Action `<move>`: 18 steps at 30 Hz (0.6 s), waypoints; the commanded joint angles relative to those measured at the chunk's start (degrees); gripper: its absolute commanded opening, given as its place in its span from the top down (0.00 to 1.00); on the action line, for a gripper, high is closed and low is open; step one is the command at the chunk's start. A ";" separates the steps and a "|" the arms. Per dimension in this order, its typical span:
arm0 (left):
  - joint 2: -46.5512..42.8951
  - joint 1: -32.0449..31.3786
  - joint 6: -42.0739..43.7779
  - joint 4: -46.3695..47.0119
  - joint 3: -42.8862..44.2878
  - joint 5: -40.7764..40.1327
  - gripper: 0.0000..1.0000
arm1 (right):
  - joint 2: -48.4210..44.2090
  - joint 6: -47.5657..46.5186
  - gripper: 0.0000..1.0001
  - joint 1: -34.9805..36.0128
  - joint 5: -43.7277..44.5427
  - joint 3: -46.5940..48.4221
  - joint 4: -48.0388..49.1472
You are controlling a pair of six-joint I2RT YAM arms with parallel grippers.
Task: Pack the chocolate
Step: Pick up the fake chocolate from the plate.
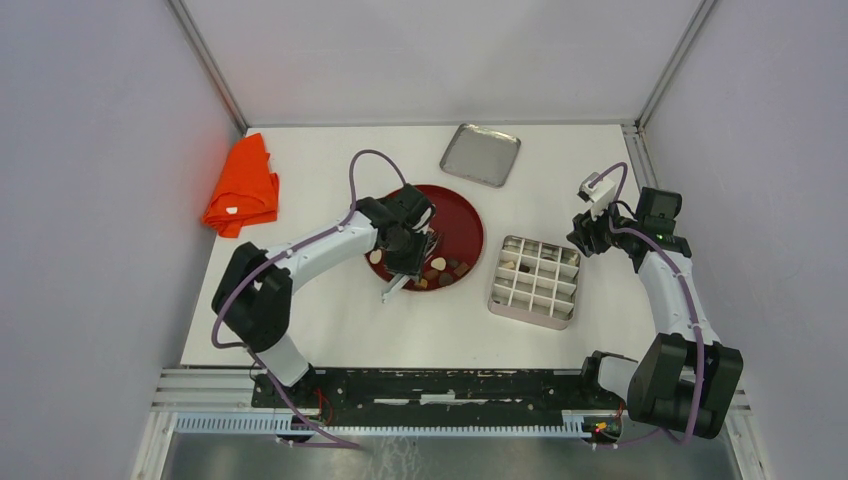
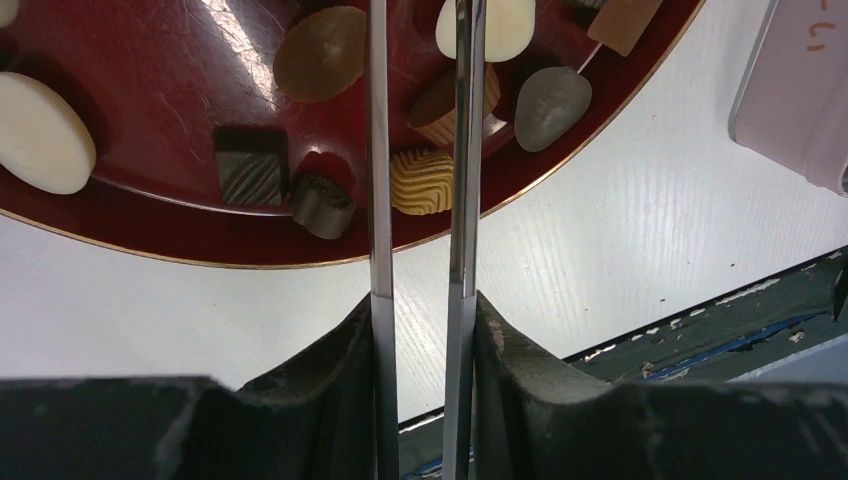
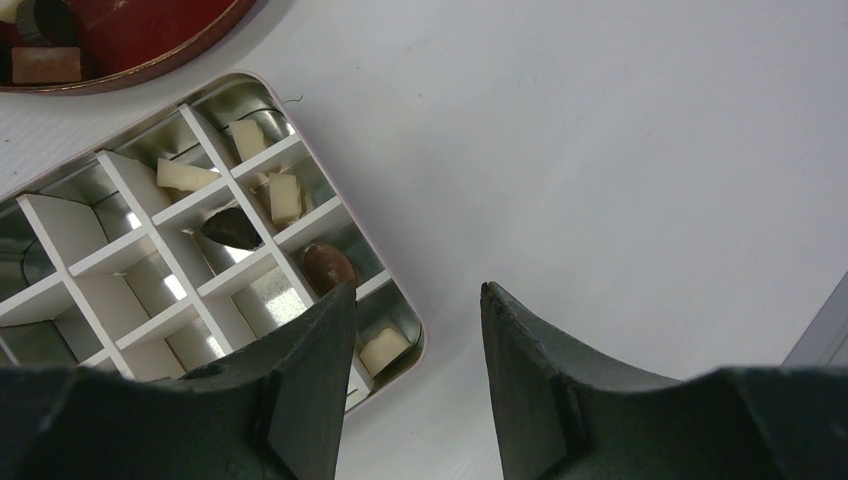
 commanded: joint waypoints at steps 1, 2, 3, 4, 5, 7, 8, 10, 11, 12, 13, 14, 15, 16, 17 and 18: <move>-5.00 -0.15 0.63 0.48 2.52 -1.03 0.98 | -0.39 -0.89 0.45 0.17 -1.30 1.71 0.39; -5.52 -0.16 0.54 0.63 2.31 -0.63 0.98 | -0.40 -0.86 0.45 0.17 -1.30 1.70 0.37; -5.88 -0.14 0.46 0.72 2.05 -0.38 0.98 | -0.40 -0.86 0.45 0.18 -1.37 1.70 0.41; -6.08 -0.15 0.36 0.77 1.87 -0.22 0.98 | -0.36 -0.85 0.45 0.20 -1.39 1.70 0.40; -6.17 -0.13 0.33 0.82 1.63 -0.22 0.98 | -0.38 -0.89 0.45 0.20 -1.39 1.70 0.41; -6.12 -0.06 0.35 1.07 1.13 -0.20 0.98 | -0.31 -0.89 0.45 0.20 -1.41 1.70 0.40; -6.04 0.03 0.36 1.18 0.91 -0.17 0.98 | -0.33 -0.85 0.45 0.17 -1.39 1.70 0.42; -5.97 0.03 0.43 1.26 0.67 -0.22 0.98 | -0.36 -0.91 0.45 0.19 -1.39 1.70 0.45; -6.13 0.08 0.43 1.36 0.65 -0.36 0.98 | -0.30 -0.88 0.45 0.19 -1.39 1.70 0.41; -6.26 0.08 0.44 1.27 0.65 -0.53 0.98 | -0.31 -0.85 0.45 0.19 -1.39 1.70 0.43; -6.41 0.20 0.44 1.22 0.65 -0.59 0.98 | -0.33 -0.86 0.45 0.19 -1.39 1.70 0.45; -6.53 0.27 0.51 1.21 0.65 -0.59 0.98 | -0.31 -0.85 0.45 0.14 -1.34 1.70 0.41; -6.67 0.39 0.53 1.15 0.57 -0.74 0.98 | -0.31 -0.85 0.45 0.17 -1.39 1.70 0.39; -6.79 0.45 0.61 1.16 0.52 -0.89 0.98 | -0.28 -0.85 0.45 0.20 -1.39 1.70 0.41; -6.86 0.61 0.62 1.13 0.31 -0.94 0.98 | -0.30 -0.88 0.45 0.19 -1.41 1.70 0.40; -6.98 0.60 0.62 1.19 0.10 -0.99 0.98 | -0.31 -0.85 0.45 0.19 -1.39 1.70 0.40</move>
